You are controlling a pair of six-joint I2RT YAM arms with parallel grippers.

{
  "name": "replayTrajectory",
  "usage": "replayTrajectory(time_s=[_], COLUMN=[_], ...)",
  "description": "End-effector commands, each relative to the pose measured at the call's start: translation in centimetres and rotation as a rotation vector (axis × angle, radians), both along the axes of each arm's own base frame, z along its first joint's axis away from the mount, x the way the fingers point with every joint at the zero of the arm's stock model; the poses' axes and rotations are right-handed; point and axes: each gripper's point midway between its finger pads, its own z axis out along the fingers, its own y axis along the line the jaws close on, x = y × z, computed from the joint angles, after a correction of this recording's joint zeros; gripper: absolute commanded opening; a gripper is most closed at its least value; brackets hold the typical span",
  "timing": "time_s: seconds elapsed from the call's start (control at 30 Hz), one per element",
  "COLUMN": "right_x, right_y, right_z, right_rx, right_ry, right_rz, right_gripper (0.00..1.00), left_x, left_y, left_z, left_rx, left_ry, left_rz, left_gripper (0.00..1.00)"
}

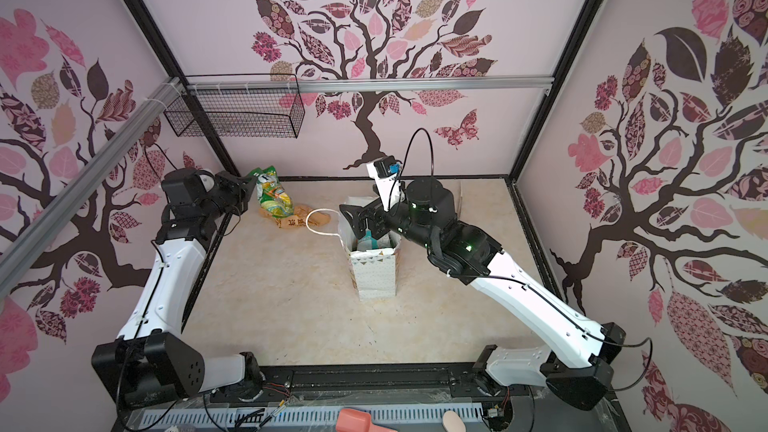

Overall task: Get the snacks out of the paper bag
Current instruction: 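Carry the FOX'S pack away with left gripper while right gripper withdraws, then lower the FOX'S pack to the table with left gripper and release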

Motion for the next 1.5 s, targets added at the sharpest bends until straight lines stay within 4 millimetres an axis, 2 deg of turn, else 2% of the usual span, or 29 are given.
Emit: replayTrajectory(time_s=[0.0,0.33,0.5,0.7,0.97,1.17,1.33,1.47], right_x=[-0.7,-0.6,-0.6,-0.6,-0.6,-0.1,0.1,0.0], right_y=[-0.9,-1.0,-1.0,-1.0,-0.8,-0.6,-0.1,0.2], right_z=[1.6,1.1,0.9,0.9,0.5,-0.2,-0.9,-0.9], right_rx=[0.021,0.009,0.006,0.005,0.000,-0.027,-0.039,-0.033], right_ry=[-0.042,-0.037,-0.031,-0.031,-0.022,0.003,0.030,0.034], right_rz=[-0.009,-0.018,-0.016,-0.014,-0.009,-0.023,-0.012,-0.001], right_gripper=[0.99,1.00,1.00,1.00,1.00,0.99,0.99,0.99], left_x=[-0.6,-2.1,-2.5,-2.1,-2.1,-3.3,-5.0,-5.5], left_y=[0.2,0.6,1.0,2.0,2.8,3.0,4.1,4.5], left_z=[-1.2,-9.7,-13.1,-15.9,-19.5,-23.1,-25.4,-26.5], left_rx=[-0.019,-0.016,-0.042,-0.102,-0.089,-0.049,0.036,0.061], left_ry=[0.000,0.162,0.204,0.205,0.202,0.305,0.419,0.462], left_rz=[0.022,0.050,0.056,0.074,0.055,0.056,0.099,0.112], left_gripper=[0.00,0.00,0.00,0.00,0.00,0.00,0.00,0.09])
